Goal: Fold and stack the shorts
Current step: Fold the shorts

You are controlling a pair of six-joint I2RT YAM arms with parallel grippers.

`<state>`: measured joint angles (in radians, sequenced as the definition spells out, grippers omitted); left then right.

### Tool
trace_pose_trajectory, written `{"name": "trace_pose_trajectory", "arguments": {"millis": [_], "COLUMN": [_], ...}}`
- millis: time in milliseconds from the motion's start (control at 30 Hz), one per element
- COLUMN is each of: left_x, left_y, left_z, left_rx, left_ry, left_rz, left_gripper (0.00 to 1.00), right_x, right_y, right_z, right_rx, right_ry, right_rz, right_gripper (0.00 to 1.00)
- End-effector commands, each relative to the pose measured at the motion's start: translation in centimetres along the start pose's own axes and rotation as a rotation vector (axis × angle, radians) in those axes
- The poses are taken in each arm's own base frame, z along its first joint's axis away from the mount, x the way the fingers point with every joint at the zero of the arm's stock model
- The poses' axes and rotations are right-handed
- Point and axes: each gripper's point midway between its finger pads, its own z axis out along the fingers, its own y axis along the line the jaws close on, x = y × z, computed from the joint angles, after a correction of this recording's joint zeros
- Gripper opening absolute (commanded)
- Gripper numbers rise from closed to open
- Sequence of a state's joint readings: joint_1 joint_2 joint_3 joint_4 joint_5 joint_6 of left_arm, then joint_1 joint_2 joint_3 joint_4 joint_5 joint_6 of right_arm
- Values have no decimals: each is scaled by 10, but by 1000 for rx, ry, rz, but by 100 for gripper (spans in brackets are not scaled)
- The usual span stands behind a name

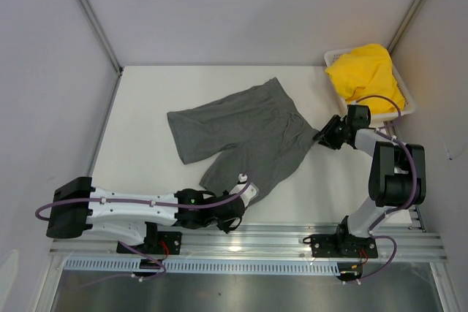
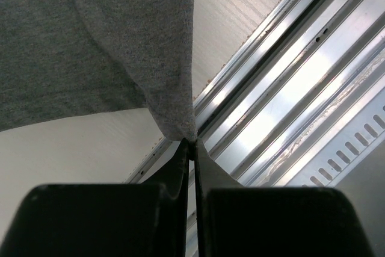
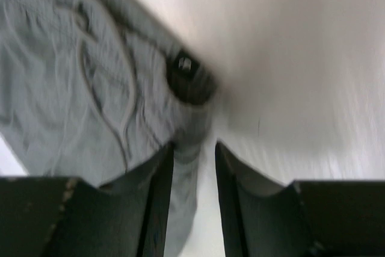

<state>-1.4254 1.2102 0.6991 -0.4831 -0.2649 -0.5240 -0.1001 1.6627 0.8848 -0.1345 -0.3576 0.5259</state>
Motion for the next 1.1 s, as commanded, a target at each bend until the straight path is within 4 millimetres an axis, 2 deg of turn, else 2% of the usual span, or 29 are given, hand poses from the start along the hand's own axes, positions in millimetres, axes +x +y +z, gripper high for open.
{"name": "trace_pose_trajectory", "arguments": {"millis": [0,133,267,300,433,467,500,567,600,633,667,700,767,867,900,967,1000,1067], "left_x": [-2,-1,0,-1,1,2,2,3,3,5,5,6,8,2,-9,-16,-30,-42], "left_y": [-2,-2,-1,-1,0,0,-3,-7,-11,-17,-19,-20,-24,-28,-30,-26,-26,-11], "left_z": [-2,-2,-2,-2,-2,-3,-3,-5,-7,-8,-9,-11,-14,-23,-32,-40,-52,-58], "left_rx": [20,24,26,27,30,35,50,84,109,142,158,167,188,213,226,209,212,165], "left_ry": [-18,-19,-17,-19,-18,-19,-15,-20,-20,-8,-9,-7,4,-9,-43,-60,-92,-111], "left_rz": [-30,-34,-39,-41,-47,-49,-50,-46,-42,-37,-36,-35,-31,-41,-50,-58,-68,-98], "left_gripper": [0,0,0,0,0,0,0,0,0,0,0,0,0,0,0,0,0,0], "right_x": [-9,-2,5,4,4,4,3,-6,-1,-6,-9,-2,-4,4,4,3,1,-9], "right_y": [8,6,9,10,8,6,0,3,-4,-6,-1,-6,-2,-8,-9,-6,-1,9], "right_z": [8,19,32,32,32,28,23,4,-5,-13,-24,-32,-49,-68,-79,-90,-95,-101], "right_rx": [-32,-16,9,15,42,52,95,118,159,185,186,214,228,273,292,296,290,269], "right_ry": [-12,7,28,24,27,22,11,-30,-12,-30,-42,-6,-13,6,-4,-6,-17,-34], "right_rz": [-1,-2,-26,-30,-38,-51,-56,-83,-104,-122,-144,-169,-205,-233,-237,-241,-238,-227], "right_gripper": [36,37,42,41,21,9,5,0,0,0,0,0,0,0,0,0,0,0]}}
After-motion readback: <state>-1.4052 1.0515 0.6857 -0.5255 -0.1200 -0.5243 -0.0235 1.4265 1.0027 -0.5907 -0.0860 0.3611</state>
